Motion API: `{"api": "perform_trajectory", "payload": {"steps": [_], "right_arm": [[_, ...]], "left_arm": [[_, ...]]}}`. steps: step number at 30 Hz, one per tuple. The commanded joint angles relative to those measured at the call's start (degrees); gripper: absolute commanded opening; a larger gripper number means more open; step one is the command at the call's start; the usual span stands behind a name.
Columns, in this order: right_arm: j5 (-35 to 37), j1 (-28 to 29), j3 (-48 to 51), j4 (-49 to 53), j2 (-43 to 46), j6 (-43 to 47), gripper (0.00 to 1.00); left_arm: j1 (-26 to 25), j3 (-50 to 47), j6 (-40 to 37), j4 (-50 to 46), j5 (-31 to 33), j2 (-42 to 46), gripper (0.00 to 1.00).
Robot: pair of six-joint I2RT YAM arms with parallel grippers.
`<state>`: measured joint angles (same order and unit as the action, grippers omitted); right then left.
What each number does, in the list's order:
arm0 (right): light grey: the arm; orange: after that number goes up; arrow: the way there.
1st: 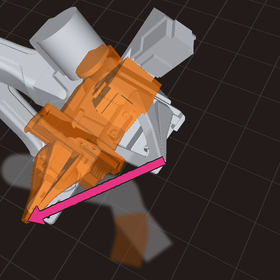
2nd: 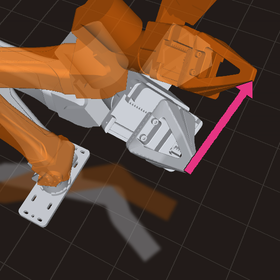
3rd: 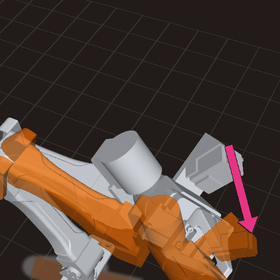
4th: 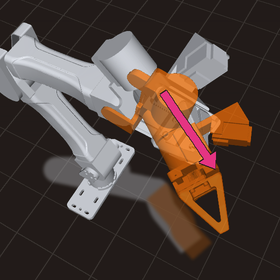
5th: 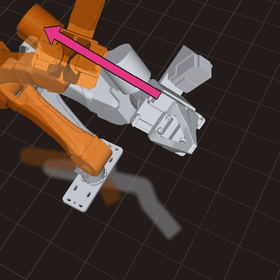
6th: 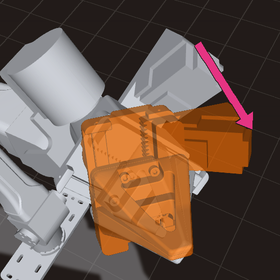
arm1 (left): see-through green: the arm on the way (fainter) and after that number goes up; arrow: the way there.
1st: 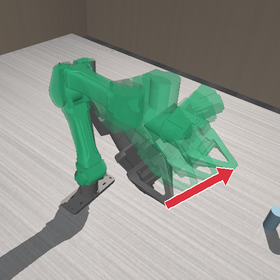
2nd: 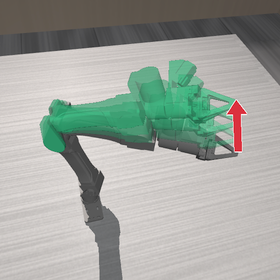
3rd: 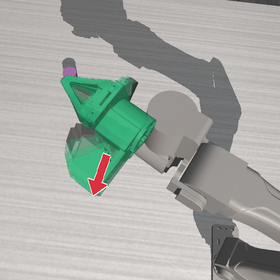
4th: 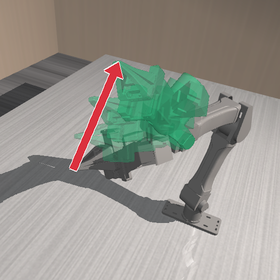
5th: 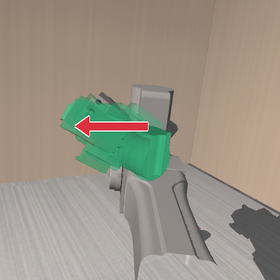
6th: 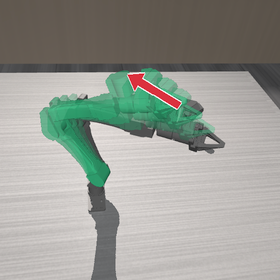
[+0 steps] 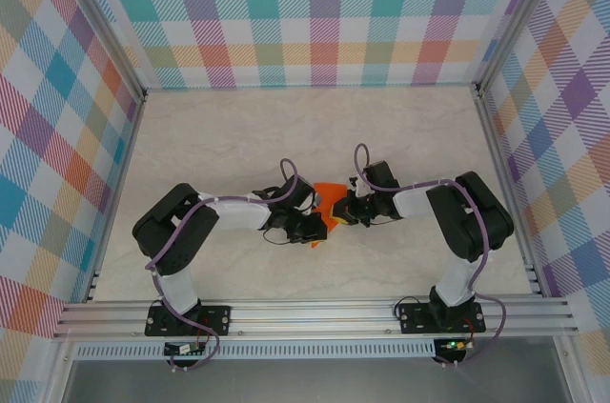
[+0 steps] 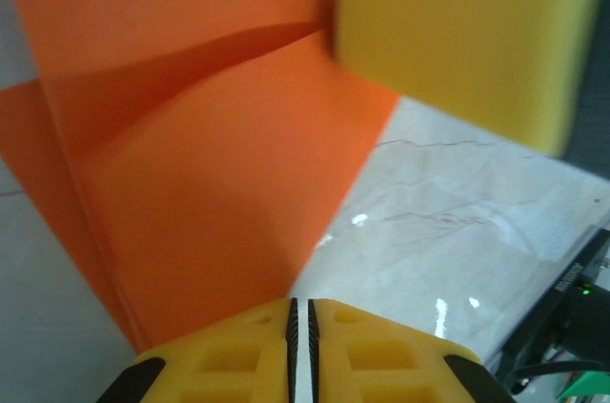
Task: Fold a paper plane with a square sheet of paper (pick it up from the middle)
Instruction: Third fold the triangle at the center of the table.
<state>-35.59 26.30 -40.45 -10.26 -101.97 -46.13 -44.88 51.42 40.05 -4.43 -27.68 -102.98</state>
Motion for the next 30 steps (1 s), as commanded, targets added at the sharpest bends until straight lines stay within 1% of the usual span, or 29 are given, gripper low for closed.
{"api": "perform_trajectory", "payload": {"steps": [1, 11, 18, 22, 24, 26, 28, 30], "right_arm": [[1.8, 0.1, 1.0, 2.3, -1.7, 1.2, 0.00], [2.7, 0.1, 0.5, 4.6, -0.9, 2.4, 0.00], [1.5, 0.1, 0.4, 4.2, -0.4, 2.4, 0.00], [-0.3, 0.1, -0.4, 4.7, 2.6, 2.0, 0.01], [0.9, 0.1, -1.5, 7.9, 5.8, 2.5, 0.04], [4.7, 0.1, -2.3, 12.3, 9.5, 3.2, 0.14], [8.1, -0.2, -2.7, 15.9, 13.0, 4.0, 0.19], [10.9, -0.7, -2.5, 18.5, 15.6, 4.3, 0.27]], "left_arm": [[0.3, -0.8, -0.6, -2.4, -0.4, -0.7, 0.13], [0.4, -7.7, -1.1, -2.6, -1.5, 5.1, 0.14], [0.5, -10.6, -0.8, -4.2, 1.4, 8.6, 0.14], [0.4, -9.4, -0.6, -4.5, 2.7, 12.8, 0.14], [0.4, -7.4, -1.0, -6.0, 5.3, 15.4, 0.14], [0.4, -5.3, -1.8, -7.0, 7.5, 16.5, 0.14], [0.4, -2.2, -2.5, -7.8, 9.3, 15.9, 0.14], [0.4, 0.5, -3.5, -8.4, 10.3, 13.9, 0.14]]}}
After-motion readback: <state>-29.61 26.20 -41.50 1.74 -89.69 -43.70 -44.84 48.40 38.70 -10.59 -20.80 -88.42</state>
